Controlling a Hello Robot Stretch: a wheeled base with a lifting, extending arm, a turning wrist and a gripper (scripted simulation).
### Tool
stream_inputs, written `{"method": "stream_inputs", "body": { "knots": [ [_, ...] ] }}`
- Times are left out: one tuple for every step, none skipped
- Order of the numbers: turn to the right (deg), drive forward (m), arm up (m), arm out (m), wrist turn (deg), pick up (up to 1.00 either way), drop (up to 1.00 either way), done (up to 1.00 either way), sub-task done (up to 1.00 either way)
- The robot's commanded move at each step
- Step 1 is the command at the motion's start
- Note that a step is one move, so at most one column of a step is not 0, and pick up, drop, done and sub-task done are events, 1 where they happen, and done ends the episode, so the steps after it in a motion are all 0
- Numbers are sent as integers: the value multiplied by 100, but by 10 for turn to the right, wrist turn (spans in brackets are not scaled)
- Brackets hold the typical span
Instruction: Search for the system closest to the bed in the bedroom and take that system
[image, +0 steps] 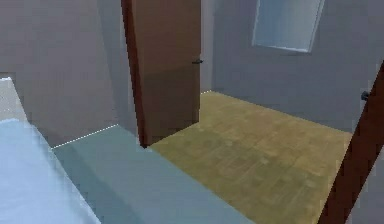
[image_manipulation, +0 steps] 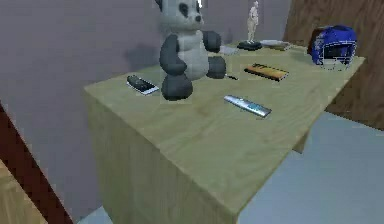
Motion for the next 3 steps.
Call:
{"method": "stream_inputs", "body": {
  "knots": [
    [270,0,0,0,0,0,0,0,0],
    [0,35,0,0,0,0,0,0,0],
    [120,0,0,0,0,0,0,0,0]
  ]
}}
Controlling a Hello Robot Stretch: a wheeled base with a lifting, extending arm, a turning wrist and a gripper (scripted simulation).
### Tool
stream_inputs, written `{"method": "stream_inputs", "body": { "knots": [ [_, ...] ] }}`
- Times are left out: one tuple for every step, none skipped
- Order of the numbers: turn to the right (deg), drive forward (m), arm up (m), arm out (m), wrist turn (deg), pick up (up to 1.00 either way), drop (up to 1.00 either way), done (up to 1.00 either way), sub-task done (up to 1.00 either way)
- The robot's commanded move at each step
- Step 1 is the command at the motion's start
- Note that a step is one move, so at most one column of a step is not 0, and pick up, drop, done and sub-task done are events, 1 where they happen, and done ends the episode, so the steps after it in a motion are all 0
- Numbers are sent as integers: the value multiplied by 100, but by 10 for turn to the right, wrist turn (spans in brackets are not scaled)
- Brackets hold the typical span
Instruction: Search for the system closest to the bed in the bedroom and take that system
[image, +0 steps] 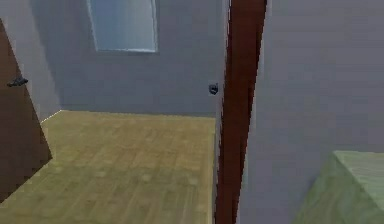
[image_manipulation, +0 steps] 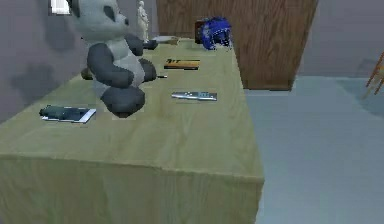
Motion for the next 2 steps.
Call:
{"method": "stream_inputs", "body": {
  "knots": [
    [0,5,0,0,0,0,0,0,0],
    [-300,0,0,0,0,0,0,0,0]
  ]
}}
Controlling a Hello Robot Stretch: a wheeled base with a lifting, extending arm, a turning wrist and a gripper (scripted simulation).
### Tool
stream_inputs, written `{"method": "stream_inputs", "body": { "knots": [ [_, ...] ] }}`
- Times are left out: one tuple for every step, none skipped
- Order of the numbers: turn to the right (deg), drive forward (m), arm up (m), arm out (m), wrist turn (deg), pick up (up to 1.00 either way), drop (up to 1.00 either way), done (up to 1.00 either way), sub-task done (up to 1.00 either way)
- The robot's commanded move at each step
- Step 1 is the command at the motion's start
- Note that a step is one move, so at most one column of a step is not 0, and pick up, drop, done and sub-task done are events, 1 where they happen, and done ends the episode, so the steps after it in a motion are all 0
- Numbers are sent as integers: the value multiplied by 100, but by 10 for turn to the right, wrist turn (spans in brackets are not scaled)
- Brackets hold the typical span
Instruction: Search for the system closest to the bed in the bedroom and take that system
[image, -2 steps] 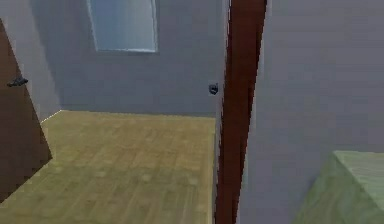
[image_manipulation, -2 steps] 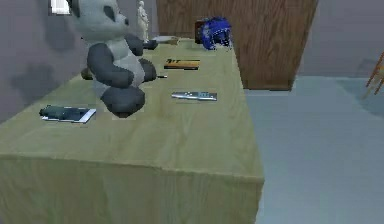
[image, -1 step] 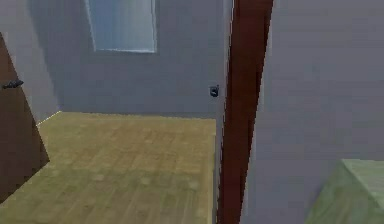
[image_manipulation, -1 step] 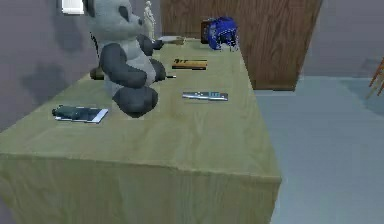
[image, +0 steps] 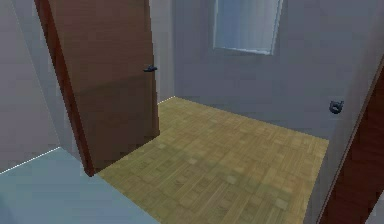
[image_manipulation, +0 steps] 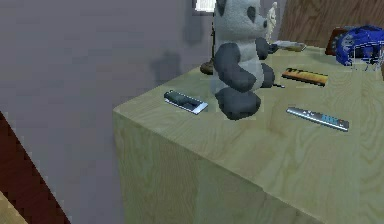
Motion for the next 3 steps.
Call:
{"method": "stream_inputs", "body": {
  "knots": [
    [0,0,50,0,0,0,0,0,0],
    [0,0,38,0,0,0,0,0,0],
    [0,0,0,44,0,0,0,0,0]
  ]
}}
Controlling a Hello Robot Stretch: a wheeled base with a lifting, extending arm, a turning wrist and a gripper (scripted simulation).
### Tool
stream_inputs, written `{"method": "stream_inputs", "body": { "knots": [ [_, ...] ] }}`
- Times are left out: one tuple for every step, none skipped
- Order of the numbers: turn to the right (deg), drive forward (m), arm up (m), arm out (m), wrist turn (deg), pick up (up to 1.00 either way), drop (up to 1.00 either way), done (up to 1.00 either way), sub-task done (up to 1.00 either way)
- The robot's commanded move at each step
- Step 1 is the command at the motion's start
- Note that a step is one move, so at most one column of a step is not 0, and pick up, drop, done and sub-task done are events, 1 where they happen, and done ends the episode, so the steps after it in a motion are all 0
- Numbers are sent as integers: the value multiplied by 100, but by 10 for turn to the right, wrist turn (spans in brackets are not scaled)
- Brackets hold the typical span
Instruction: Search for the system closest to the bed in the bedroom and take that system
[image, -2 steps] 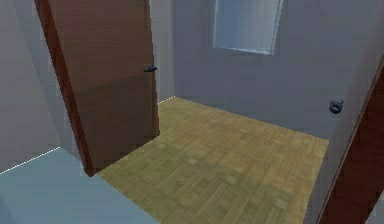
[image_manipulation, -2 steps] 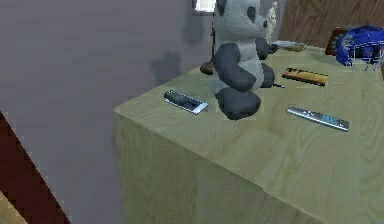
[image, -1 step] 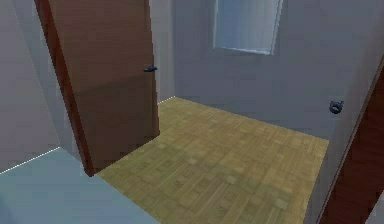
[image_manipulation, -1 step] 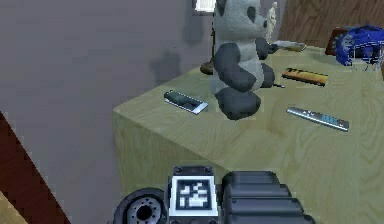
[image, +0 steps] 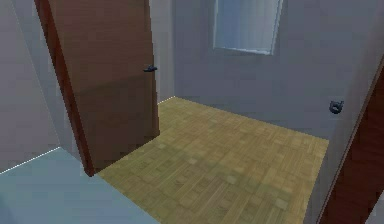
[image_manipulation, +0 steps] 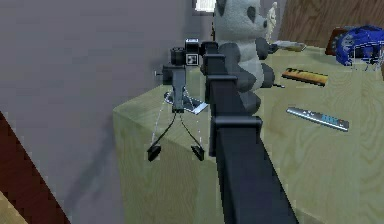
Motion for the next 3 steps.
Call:
{"method": "stream_inputs", "body": {
  "knots": [
    [0,0,0,0,450,0,0,0,0],
    [0,0,0,0,450,0,0,0,0],
    [0,0,0,0,450,0,0,0,0]
  ]
}}
